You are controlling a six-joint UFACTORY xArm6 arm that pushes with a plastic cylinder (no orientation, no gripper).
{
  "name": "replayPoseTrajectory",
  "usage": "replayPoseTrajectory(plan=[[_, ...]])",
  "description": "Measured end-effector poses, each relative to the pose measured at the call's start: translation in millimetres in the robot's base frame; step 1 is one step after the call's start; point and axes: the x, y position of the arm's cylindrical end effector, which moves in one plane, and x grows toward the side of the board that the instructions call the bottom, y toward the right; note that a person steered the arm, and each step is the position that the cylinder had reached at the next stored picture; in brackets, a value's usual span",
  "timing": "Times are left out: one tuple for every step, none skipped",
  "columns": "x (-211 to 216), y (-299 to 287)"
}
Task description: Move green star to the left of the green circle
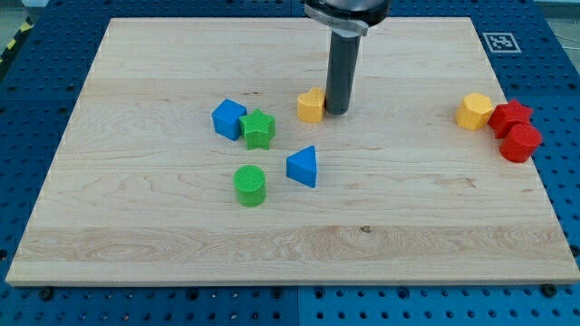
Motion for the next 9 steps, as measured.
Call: replayPoseTrajectory(plan=[[-1.4, -0.1], [18.4, -0.2], [57.1, -0.2], [70.2, -3.8], [54.4, -4.8], [19.8, -4.9], [-1.7, -4.9], [-11.1, -4.9], [-10.8, -4.9]])
